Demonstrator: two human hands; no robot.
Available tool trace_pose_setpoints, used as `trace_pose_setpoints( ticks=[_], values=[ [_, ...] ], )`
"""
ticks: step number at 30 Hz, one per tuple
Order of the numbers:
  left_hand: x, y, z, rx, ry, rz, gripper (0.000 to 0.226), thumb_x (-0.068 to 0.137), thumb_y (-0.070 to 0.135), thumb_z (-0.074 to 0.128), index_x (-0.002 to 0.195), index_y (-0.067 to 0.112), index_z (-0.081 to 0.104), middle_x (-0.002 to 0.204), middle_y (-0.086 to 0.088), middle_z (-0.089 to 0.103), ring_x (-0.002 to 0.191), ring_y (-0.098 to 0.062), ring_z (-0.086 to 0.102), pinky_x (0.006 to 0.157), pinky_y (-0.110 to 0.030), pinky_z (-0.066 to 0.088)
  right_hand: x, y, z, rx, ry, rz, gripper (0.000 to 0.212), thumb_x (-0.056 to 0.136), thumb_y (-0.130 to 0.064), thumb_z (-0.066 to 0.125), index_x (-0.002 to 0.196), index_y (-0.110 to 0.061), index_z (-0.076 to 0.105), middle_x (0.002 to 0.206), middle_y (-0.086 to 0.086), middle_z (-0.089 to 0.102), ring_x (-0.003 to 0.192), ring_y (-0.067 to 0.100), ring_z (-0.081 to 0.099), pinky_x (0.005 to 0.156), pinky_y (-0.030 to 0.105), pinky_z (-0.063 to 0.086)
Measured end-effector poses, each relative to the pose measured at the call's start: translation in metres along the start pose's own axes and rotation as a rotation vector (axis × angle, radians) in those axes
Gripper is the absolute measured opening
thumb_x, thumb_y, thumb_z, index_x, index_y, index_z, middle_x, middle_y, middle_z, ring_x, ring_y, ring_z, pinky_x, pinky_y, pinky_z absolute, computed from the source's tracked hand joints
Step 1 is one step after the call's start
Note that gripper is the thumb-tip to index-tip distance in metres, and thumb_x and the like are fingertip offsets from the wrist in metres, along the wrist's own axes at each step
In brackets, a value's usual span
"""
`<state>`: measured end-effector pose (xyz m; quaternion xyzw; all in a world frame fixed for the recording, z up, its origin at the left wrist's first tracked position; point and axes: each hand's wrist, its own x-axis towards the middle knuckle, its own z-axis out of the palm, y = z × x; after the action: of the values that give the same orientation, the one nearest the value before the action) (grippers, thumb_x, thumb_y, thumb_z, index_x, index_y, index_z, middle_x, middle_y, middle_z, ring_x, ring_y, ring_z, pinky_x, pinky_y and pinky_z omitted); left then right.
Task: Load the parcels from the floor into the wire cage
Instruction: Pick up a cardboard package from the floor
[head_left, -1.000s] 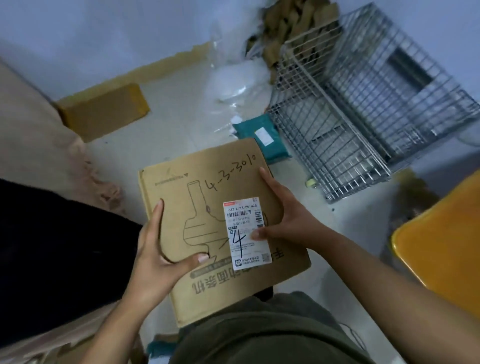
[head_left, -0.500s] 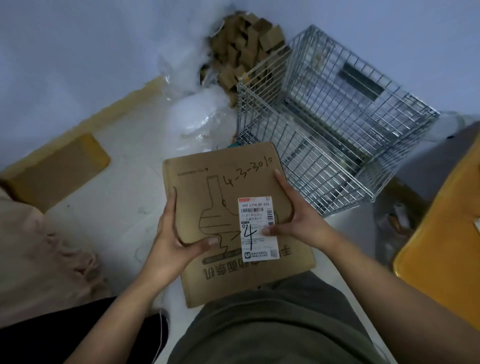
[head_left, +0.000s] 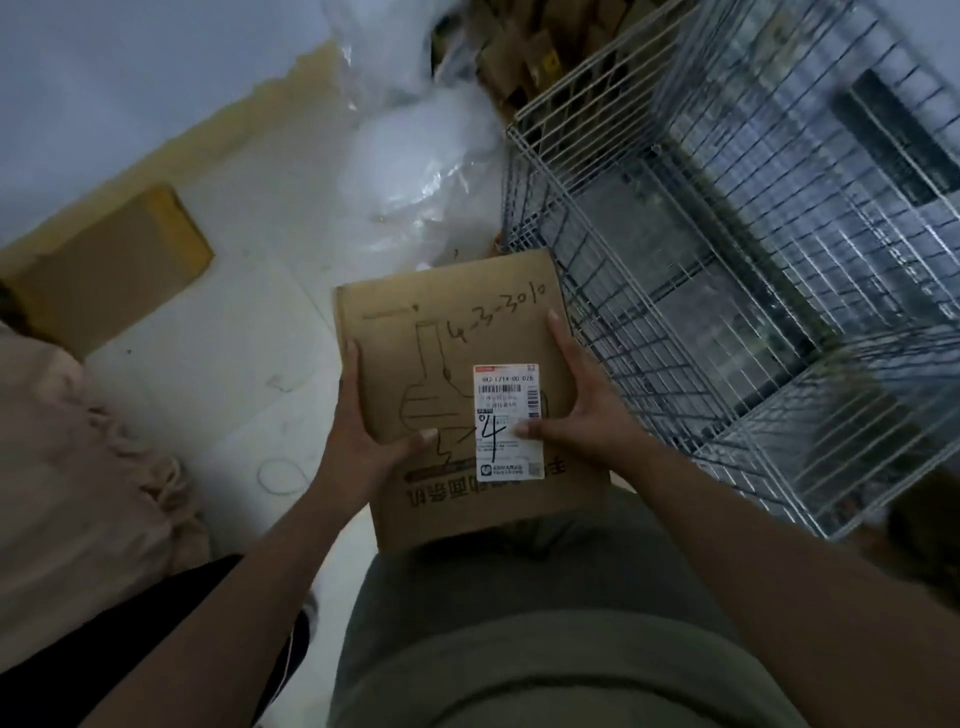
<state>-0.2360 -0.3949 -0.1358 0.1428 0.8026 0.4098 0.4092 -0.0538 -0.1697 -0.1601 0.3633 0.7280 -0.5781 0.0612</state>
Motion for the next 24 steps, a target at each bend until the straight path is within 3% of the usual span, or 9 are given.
trace_pose_setpoints(
  ticks=[5, 9, 12, 17, 22, 24],
  values=[
    [0.102, -0.026, 0.046, 0.000, 0.024, -0.080, 0.137, 0.059, 0.050, 0.093, 0.150, 0.069, -0.008, 0.166, 0.021, 0.017, 0.149, -0.016, 0.033, 0.114, -0.057, 0.042, 0.106, 0.047, -0.022, -0.063, -0.027, 0.063, 0.128, 0.064, -0.050, 0.092, 0.153, -0.065, 0.000, 0.164, -0.004, 0.025, 0.146, 0.027, 0.035, 0.112, 0.063, 0.040],
    [0.187, -0.078, 0.078, -0.028, 0.033, -0.117, 0.139, 0.062, 0.043, 0.095, 0.152, 0.065, -0.008, 0.167, 0.019, 0.017, 0.149, -0.016, 0.033, 0.115, -0.056, 0.042, 0.190, 0.102, -0.010, -0.107, -0.028, 0.060, 0.125, 0.070, -0.049, 0.090, 0.156, -0.059, 0.000, 0.161, 0.000, 0.029, 0.144, 0.023, 0.036, 0.115, 0.055, 0.040],
    [0.251, -0.129, 0.099, -0.078, 0.067, -0.119, 0.133, 0.070, 0.035, 0.095, 0.158, 0.055, -0.003, 0.164, 0.021, 0.022, 0.146, -0.009, 0.037, 0.117, -0.046, 0.043, 0.249, 0.151, 0.012, -0.148, -0.037, 0.064, 0.128, 0.070, -0.051, 0.090, 0.158, -0.054, -0.002, 0.162, 0.000, 0.027, 0.142, 0.014, 0.034, 0.116, 0.042, 0.036],
    [0.337, -0.210, 0.137, -0.121, 0.123, -0.085, 0.127, 0.068, 0.049, 0.093, 0.159, 0.051, 0.004, 0.166, 0.013, 0.027, 0.146, -0.007, 0.039, 0.116, -0.042, 0.044, 0.330, 0.233, 0.041, -0.157, -0.039, 0.063, 0.130, 0.068, -0.052, 0.091, 0.158, -0.054, -0.002, 0.166, -0.009, 0.023, 0.149, 0.017, 0.032, 0.119, 0.052, 0.036],
    [0.387, -0.265, 0.170, -0.150, 0.108, -0.038, 0.120, 0.080, 0.044, 0.087, 0.163, 0.040, 0.001, 0.165, 0.011, 0.027, 0.146, -0.003, 0.038, 0.117, -0.041, 0.042, 0.388, 0.280, 0.047, -0.167, -0.042, 0.079, 0.131, 0.062, -0.061, 0.092, 0.158, -0.054, 0.003, 0.166, -0.007, 0.027, 0.150, 0.017, 0.035, 0.117, 0.053, 0.040],
    [0.398, -0.276, 0.176, -0.179, 0.084, -0.084, 0.116, 0.083, 0.047, 0.083, 0.162, 0.043, -0.002, 0.166, 0.011, 0.027, 0.146, -0.007, 0.039, 0.117, -0.041, 0.043, 0.401, 0.291, 0.048, -0.164, -0.031, 0.092, 0.130, 0.061, -0.060, 0.093, 0.157, -0.057, 0.004, 0.166, -0.007, 0.029, 0.149, 0.016, 0.036, 0.117, 0.052, 0.040]
  ],
)
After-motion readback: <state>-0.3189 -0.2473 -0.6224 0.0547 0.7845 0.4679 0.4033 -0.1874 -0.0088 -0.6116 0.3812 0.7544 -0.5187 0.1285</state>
